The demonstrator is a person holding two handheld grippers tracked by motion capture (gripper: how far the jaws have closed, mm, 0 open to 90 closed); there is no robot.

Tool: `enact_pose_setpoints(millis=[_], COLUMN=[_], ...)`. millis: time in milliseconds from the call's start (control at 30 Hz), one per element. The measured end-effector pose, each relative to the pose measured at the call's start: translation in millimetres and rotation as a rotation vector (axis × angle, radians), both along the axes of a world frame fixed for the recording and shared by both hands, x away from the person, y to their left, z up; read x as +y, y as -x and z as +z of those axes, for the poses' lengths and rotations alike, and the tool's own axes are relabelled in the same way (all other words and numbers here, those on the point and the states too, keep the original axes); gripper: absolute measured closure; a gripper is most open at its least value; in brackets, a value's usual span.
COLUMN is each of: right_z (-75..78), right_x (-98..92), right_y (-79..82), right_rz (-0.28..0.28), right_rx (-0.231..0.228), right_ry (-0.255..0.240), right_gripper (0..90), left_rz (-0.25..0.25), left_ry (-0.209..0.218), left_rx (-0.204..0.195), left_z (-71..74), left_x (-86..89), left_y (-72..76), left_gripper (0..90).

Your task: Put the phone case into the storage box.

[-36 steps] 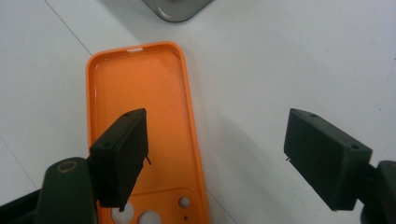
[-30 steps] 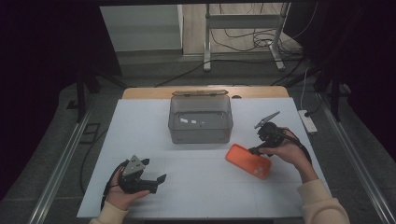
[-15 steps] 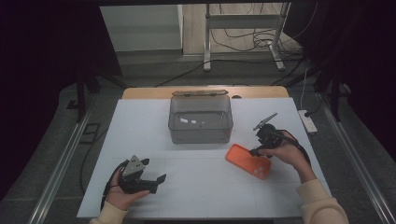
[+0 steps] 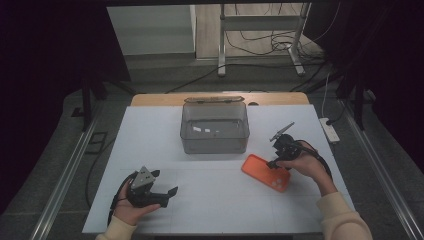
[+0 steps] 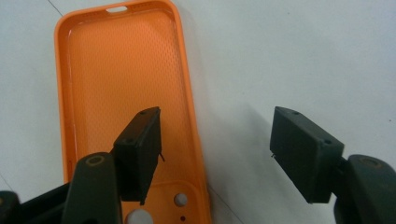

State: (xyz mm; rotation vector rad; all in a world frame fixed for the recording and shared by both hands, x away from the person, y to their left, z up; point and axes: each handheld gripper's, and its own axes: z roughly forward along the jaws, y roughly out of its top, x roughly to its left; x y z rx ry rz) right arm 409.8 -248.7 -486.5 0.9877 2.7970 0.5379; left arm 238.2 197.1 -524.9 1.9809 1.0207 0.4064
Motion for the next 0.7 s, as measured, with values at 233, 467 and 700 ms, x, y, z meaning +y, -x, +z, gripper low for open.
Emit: enact_pose_setpoints(millis=[233,467,700], right_z=[-1.5,-2.5,-2.6], right_x=[-0.5,0.4,0.4], right_y=[-0.4,-0.1,-0.2], right_rz=[0.001,0.012,0.017], right_rx=[0.005,0.022,0.039], right_ry=[0.001,-0.002,-0.005], right_gripper=[37.4,45.1,52.0], left_rz=[0.000,-0.002,-0.002], left_ry=[0.000,0.000,-0.001], left_rx=[-0.002,-0.002,-0.008], left_z=[0.2,0.4,1.2], left_x=[0.0,-0.1,-0.3], left_y=[0.2,0.3,0.9], left_gripper=[10.3,10.3,10.4])
